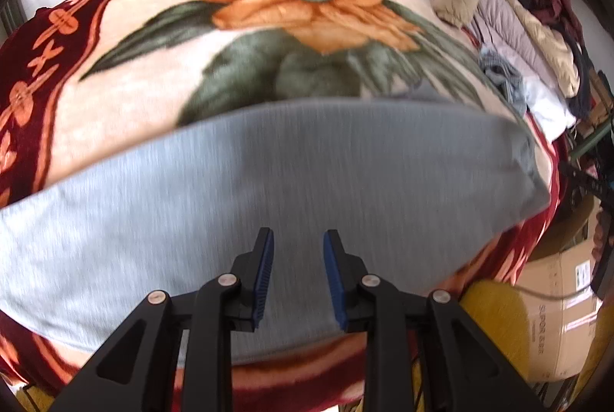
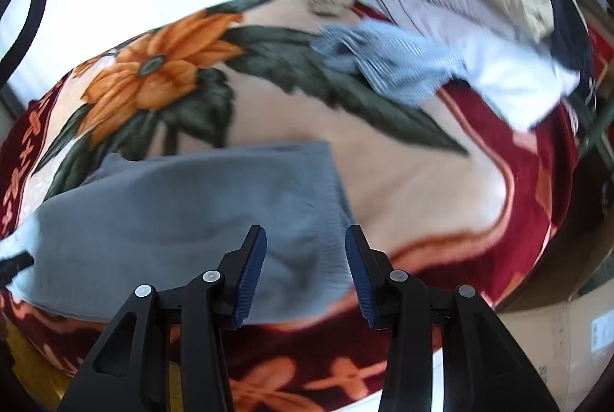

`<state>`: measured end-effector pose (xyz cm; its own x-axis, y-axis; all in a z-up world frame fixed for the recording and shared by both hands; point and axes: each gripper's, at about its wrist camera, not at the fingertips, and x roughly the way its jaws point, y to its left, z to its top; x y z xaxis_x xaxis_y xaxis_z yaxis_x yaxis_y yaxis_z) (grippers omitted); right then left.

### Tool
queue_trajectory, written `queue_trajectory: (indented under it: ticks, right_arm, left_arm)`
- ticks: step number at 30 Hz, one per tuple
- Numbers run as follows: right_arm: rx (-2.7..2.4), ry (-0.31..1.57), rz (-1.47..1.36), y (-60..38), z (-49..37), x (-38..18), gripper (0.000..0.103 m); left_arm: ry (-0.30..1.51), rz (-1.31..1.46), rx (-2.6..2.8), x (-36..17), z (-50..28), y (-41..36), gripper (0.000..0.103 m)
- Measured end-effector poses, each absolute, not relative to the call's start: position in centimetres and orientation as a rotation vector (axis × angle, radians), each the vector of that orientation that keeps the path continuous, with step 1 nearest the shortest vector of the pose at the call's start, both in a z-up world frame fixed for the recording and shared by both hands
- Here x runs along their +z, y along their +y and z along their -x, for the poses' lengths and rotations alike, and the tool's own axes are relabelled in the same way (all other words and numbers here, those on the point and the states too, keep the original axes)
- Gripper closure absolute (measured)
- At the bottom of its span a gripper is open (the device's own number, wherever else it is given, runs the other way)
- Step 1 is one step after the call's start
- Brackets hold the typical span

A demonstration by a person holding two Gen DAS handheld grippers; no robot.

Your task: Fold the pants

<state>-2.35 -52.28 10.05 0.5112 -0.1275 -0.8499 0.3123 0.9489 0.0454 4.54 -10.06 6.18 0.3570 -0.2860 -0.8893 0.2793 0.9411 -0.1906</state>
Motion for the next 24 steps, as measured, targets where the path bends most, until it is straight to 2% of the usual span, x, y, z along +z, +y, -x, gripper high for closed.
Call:
queue_trajectory:
  ticks: [7, 12, 24]
  right_arm:
    - [-0.13, 1.012, -0.173, -46.5, 0.2, 8.2, 0.059]
    - [-0.075, 1.044, -0.146, -43.2, 0.2, 5.3, 0.059]
    - [-0.058, 1.079, -0.15, -40.9, -0.6, 0.7, 0.058]
  left_arm:
    - [1.053, -0.019, -0.386, 9.0, -6.3, -12.1, 0.076]
    - [0.972, -0.111, -0.483, 10.4, -6.7, -17.2, 0.076]
    - [0.98, -0.237, -0.642, 6.6, -12.5, -27.5, 0.076]
